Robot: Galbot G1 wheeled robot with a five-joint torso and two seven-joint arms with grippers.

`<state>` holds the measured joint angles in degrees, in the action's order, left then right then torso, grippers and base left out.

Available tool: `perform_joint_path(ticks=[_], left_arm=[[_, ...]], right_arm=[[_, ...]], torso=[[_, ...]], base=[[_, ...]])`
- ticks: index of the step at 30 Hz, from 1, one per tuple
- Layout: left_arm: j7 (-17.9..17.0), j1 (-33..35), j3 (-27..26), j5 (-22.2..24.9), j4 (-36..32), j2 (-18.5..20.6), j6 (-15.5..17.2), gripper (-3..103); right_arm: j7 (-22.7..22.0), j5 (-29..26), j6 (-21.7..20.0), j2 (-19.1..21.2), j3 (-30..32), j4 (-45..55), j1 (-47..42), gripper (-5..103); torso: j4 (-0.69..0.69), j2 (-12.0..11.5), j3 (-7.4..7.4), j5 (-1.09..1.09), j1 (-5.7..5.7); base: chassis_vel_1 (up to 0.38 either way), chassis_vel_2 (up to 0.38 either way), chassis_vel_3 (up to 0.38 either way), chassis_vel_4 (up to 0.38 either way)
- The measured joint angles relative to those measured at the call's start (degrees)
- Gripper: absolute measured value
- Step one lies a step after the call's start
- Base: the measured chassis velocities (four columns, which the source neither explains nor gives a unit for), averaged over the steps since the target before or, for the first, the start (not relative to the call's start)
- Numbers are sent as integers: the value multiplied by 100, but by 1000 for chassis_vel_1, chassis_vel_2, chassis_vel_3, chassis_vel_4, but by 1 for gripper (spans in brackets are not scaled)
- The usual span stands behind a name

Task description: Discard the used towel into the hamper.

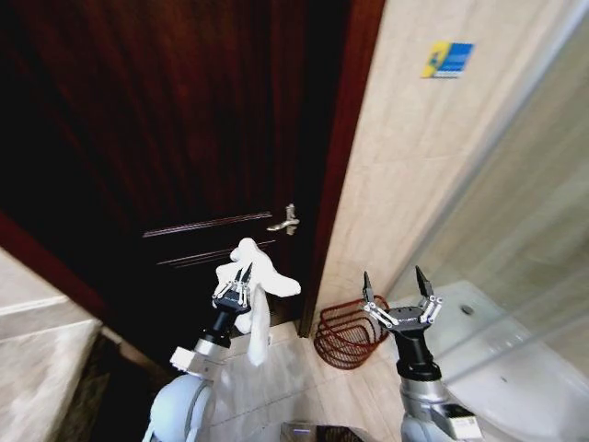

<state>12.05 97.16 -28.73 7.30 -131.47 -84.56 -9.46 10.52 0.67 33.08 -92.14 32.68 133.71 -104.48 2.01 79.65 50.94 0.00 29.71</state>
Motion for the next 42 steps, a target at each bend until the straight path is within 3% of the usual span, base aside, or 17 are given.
perform_joint_path(ticks=[12, 26, 42], left_arm=[[101, -4, 158, 85, 227, 60, 36, 3], [-148, -366, 616, 427, 1056, 374, 195, 3], [-155, -1928, 899, 624, 2762, 450, -90, 3]], right_arm=[[-2, 20, 17, 0, -20, -16, 31, 100], [4, 97, -29, 0, 27, -56, 165, 100], [120, 7, 35, 0, 229, -325, 109, 100]], torso=[[0, 0, 0, 0, 0], [0, 0, 0, 0, 0], [1, 0, 1, 0, 0]], base=[[-129, -126, -128, -124], [-118, -122, -128, -121], [-29, -32, -32, -30]])
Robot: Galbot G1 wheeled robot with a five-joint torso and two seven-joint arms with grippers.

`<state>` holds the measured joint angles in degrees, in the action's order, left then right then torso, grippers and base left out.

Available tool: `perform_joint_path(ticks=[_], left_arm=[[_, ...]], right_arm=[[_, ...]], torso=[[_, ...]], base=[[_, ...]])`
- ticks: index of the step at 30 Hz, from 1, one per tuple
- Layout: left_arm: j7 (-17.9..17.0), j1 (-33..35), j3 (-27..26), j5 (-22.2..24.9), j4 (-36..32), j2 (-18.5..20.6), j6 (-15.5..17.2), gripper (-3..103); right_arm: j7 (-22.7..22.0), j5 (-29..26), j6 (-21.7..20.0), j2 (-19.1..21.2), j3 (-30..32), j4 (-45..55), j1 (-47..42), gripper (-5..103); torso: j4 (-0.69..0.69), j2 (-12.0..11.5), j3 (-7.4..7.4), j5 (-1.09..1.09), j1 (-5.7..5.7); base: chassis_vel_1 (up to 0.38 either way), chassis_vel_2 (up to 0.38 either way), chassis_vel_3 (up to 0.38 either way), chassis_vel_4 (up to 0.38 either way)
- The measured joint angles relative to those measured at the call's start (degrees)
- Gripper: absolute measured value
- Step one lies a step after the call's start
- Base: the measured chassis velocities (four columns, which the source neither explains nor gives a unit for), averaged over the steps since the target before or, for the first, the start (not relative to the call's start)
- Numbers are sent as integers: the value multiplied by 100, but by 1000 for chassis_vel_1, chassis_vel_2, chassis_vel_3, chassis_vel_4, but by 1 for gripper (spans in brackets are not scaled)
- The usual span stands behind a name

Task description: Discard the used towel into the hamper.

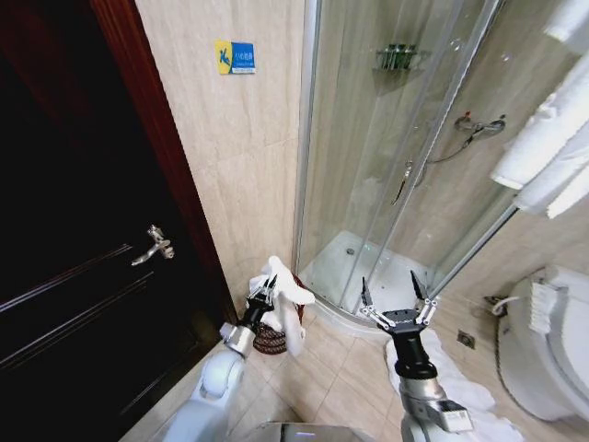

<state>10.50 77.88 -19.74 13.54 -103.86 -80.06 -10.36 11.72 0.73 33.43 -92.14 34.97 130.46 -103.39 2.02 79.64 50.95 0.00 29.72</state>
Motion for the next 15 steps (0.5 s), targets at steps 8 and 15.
perform_joint_path(ticks=[8, 15], left_arm=[[-80, -946, 251, 138, 1028, 305, -64, 3], [-115, -1827, 496, 149, 1953, 278, -196, 3]], right_arm=[[94, 43, -30, 0, 21, -143, 11, 100], [130, 34, -34, 0, 72, -122, -54, 100]], torso=[[0, 0, 0, 0, 0], [-1, 0, 0, 0, 0]], base=[[0, 0, 0, 0], [0, 0, 0, 0]])
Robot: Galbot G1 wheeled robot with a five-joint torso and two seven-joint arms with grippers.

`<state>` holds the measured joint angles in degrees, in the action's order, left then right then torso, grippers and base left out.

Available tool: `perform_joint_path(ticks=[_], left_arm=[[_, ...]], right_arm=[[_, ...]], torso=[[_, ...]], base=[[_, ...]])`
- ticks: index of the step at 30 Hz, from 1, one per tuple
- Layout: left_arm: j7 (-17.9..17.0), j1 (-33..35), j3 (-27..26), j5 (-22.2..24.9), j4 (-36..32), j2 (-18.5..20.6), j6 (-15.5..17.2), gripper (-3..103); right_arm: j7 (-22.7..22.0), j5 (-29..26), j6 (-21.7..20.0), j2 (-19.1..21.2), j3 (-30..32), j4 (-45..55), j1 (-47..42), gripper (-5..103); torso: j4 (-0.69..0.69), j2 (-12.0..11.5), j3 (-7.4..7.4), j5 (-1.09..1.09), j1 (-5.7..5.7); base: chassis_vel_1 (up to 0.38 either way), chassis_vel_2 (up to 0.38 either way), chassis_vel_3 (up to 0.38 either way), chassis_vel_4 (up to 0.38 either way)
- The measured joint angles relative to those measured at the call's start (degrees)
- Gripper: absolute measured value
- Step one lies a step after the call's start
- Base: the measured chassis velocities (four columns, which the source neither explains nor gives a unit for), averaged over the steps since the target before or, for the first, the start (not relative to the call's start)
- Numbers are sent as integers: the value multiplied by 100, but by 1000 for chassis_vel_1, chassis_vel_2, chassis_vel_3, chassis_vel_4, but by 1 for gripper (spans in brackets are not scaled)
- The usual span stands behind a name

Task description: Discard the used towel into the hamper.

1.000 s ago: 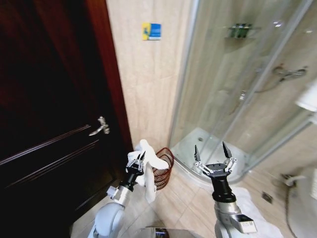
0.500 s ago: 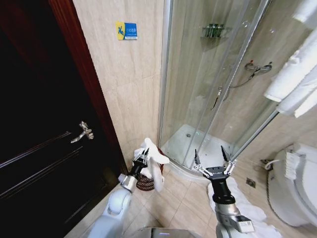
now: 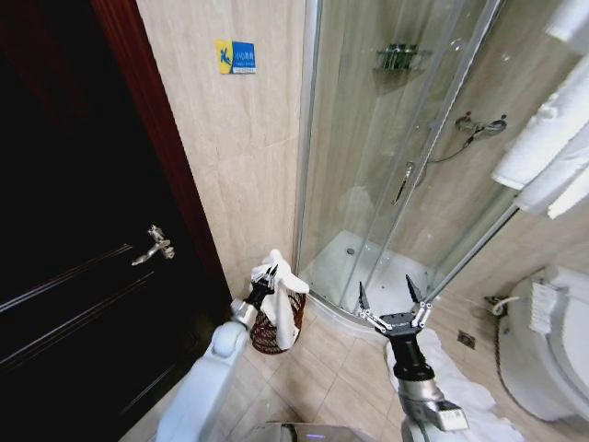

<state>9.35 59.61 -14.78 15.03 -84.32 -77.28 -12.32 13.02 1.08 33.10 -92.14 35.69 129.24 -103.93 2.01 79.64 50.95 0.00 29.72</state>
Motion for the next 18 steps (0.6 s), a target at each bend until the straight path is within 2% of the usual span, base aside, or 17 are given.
perform_joint_path(ticks=[9, 18], left_arm=[[-188, -966, 266, -17, 1112, -243, -170, 3], [-365, -1552, 277, -78, 1639, -320, -385, 3]], right_arm=[[4, -58, -5, 0, 77, 61, -56, 100], [4, -59, -9, 0, 88, 34, -55, 100]], torso=[[0, 0, 0, 0, 0], [1, 0, 0, 0, 0]], base=[[0, 0, 0, 0], [0, 0, 0, 0]])
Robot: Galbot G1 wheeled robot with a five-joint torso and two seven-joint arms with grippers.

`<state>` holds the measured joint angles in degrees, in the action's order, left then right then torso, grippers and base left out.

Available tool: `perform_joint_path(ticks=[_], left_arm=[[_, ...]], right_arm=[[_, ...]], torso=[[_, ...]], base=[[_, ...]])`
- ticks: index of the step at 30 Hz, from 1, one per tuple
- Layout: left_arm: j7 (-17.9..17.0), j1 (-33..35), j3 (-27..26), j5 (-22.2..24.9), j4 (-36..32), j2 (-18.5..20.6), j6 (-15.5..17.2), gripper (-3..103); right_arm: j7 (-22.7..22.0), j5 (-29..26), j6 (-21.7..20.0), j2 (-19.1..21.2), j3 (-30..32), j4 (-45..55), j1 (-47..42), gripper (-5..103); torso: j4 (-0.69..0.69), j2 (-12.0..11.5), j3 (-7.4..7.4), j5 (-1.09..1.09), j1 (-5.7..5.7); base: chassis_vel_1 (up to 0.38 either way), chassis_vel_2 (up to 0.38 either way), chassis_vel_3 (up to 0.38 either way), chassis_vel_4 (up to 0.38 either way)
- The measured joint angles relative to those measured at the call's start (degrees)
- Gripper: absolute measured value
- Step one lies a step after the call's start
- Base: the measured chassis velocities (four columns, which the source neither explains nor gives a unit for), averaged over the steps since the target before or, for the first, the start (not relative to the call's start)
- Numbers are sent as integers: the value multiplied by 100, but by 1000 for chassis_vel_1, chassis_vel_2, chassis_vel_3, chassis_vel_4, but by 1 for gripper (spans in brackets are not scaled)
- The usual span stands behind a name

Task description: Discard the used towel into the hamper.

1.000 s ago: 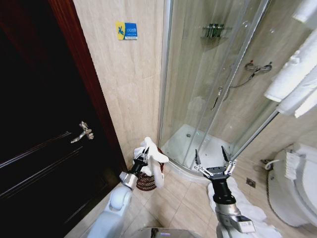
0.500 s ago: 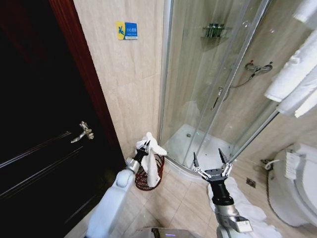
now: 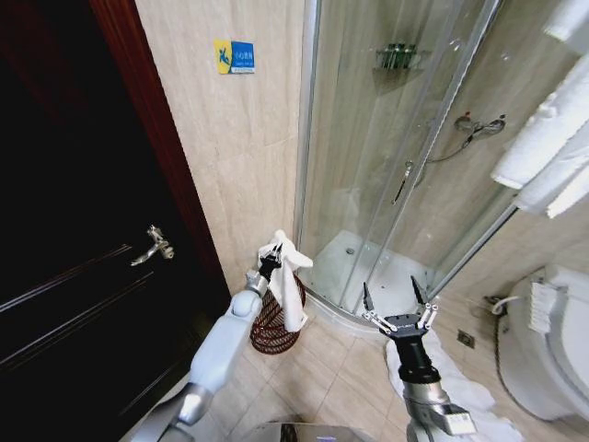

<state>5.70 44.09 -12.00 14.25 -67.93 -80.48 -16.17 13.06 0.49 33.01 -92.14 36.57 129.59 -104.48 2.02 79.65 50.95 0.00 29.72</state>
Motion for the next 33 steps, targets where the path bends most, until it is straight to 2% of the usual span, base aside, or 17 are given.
perform_joint_path(ticks=[9, 21, 28, 33], left_arm=[[-104, -191, -120, 21, -62, 116, -110, 3], [250, 278, 100, -53, -242, 336, -205, 3], [301, 505, 310, -175, 29, 358, -311, 3], [300, 482, 504, -362, 531, 252, -402, 3]], right_arm=[[7, 17, -11, 0, -9, -27, 21, 100], [9, 19, -9, 0, -15, -77, 34, 100], [5, -18, -7, 0, -13, -107, 36, 100], [5, -83, 3, 0, 4, -138, 52, 100]], torso=[[-1, 0, 0, 0, 0], [0, 0, -1, 0, -1], [0, 0, -1, 0, -1], [-1, 0, -1, 0, -1]], base=[[0, 0, 0, 0], [0, 0, 0, 0], [0, 0, 0, 0], [0, 0, 0, 0]])
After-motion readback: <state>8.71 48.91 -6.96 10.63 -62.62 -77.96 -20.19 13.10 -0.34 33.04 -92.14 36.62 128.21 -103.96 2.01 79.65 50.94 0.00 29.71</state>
